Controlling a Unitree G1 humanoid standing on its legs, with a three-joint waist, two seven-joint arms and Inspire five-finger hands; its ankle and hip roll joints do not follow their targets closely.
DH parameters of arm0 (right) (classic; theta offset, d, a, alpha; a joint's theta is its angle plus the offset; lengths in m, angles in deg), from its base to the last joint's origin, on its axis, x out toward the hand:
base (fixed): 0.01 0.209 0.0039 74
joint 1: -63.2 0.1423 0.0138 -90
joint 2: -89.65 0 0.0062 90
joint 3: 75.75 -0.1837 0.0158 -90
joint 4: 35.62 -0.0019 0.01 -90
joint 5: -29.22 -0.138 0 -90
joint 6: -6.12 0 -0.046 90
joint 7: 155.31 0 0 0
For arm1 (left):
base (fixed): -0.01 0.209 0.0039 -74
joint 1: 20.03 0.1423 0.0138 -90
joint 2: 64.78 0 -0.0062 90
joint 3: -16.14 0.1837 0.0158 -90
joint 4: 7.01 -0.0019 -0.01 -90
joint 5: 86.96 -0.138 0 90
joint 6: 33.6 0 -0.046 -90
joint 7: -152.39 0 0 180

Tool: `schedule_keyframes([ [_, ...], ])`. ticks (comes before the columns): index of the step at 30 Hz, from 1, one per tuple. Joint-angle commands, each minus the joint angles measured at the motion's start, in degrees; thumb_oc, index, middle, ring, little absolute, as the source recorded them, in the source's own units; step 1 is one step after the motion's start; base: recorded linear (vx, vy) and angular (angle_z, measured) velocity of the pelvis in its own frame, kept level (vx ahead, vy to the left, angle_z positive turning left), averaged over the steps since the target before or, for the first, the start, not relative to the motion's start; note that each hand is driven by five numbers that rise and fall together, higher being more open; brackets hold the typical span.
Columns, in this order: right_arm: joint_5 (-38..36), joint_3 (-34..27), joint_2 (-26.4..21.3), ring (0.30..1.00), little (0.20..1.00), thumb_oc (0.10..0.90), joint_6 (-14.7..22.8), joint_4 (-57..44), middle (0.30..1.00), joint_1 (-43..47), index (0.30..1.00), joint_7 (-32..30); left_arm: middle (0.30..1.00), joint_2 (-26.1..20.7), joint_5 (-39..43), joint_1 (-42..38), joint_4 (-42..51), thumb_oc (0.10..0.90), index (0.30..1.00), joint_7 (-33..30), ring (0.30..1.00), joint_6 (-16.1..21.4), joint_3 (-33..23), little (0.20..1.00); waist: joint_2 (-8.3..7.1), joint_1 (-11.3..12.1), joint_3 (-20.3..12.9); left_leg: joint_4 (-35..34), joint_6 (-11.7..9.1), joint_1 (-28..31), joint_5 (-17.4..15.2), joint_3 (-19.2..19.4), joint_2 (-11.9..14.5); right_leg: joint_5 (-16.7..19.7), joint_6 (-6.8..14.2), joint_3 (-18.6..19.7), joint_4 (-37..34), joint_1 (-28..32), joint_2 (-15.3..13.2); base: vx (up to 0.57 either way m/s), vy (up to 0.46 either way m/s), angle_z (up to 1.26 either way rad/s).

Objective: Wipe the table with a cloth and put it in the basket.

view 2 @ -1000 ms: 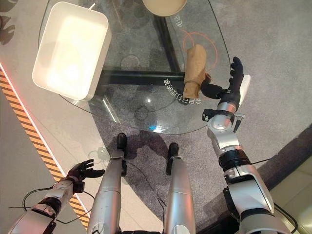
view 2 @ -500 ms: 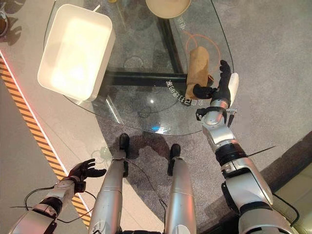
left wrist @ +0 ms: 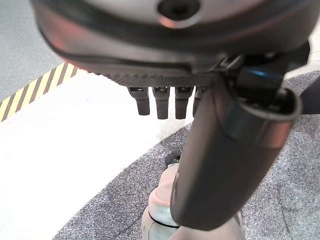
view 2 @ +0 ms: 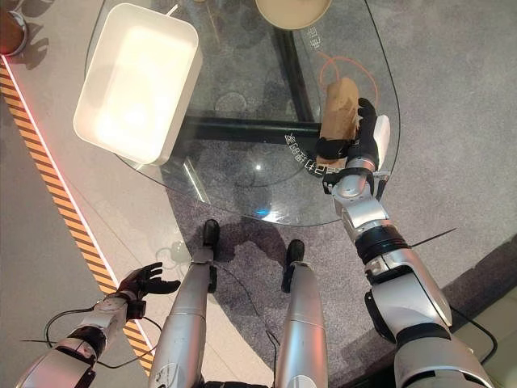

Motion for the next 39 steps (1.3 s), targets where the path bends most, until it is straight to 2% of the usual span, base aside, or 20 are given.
schedule_keyframes([
  [1,0.3,-0.7,-3.2,0.900,0.900,0.800,1.4,-2.5,0.900,5.0,0.900,-0.5,0.900,0.0,0.8,3.6,0.1,0.800,0.900,-1.8,0.900,-0.8,0.9,0.900,1.08,-0.1,-1.2,7.1,3.4,0.9,-6.3,3.5,-0.7,6.6,-0.7,-1.4,-7.8,2.8,-0.9,0.00,0.000,0.00],
  [19,2.3,3.2,-3.2,0.900,0.900,0.800,-2.6,7.4,0.900,10.0,0.900,-1.6,0.900,1.0,1.7,3.1,-0.7,0.800,0.900,-1.7,0.900,-0.1,3.1,0.900,2.50,1.0,-1.2,6.7,3.7,0.1,-5.8,3.6,-1.0,6.8,-0.8,-1.9,-7.5,1.6,-1.2,0.00,0.000,0.00],
  [39,5.1,6.2,-1.3,0.900,0.900,0.800,-5.2,9.1,0.900,12.1,0.900,0.8,0.900,1.1,2.2,2.3,-0.3,0.800,0.900,-1.5,0.900,-0.4,4.3,0.900,3.20,1.7,-1.2,6.2,3.9,-0.7,-5.4,3.6,-1.5,7.3,-0.7,-2.1,-7.7,0.5,-1.2,0.00,0.000,0.00],
])
